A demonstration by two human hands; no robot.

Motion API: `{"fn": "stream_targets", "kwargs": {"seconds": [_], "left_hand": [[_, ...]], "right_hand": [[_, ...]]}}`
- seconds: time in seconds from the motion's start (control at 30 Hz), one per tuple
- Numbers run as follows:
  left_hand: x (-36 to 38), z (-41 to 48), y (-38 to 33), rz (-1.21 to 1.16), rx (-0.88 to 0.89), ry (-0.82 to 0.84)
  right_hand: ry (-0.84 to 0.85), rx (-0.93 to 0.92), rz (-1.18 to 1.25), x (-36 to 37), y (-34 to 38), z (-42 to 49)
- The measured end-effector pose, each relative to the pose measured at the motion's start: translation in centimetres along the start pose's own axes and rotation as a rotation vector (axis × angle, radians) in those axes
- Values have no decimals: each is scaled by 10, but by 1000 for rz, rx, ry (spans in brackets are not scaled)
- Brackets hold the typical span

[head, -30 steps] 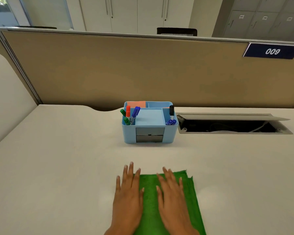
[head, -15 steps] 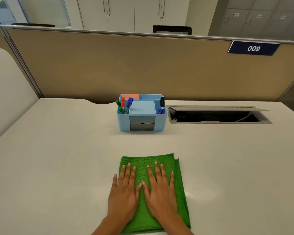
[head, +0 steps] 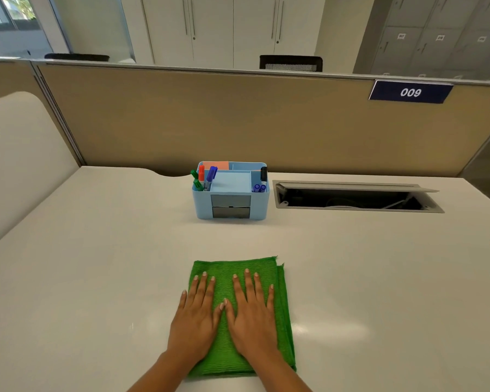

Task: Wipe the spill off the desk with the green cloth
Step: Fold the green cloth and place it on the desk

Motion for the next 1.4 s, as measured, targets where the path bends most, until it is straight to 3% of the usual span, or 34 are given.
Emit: {"fn": "stream_targets", "kwargs": {"seconds": [0.1,0.23,0.33,0.47,0.63,1.07,1.4], "left_hand": [[-4,-2,0,-38,1,20],[-14,-1,-1,-137,-49,-24],[-26,0,2,-175,-166,-84],[-35,0,7,-283,-260,-77],[-42,7,14,-413,-356,-37],[-52,3,24,-634,-367,-108],[-71,-6,27,-736,-320,-195]], "right_hand": [[89,4,113,2,-5,-2],[-90,121,339,-15,-11,-1],[-192,264,289,-27,-22,-3],[-167,365,243,-36,-30,-10],[-153,421,367,-39,-29,-12],[-195,398,481,-42,-17,-19],[-332,226,468,-54,2,-31]]}}
Point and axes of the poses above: each hand's wrist, its own z-axis towards the middle knuckle, its own x-axis out of the palm, y = z × x, the point moved 2 cm from there along z, towards the middle knuckle, and after that the axes turned 9 degrees about z, right-handed, at the moved point
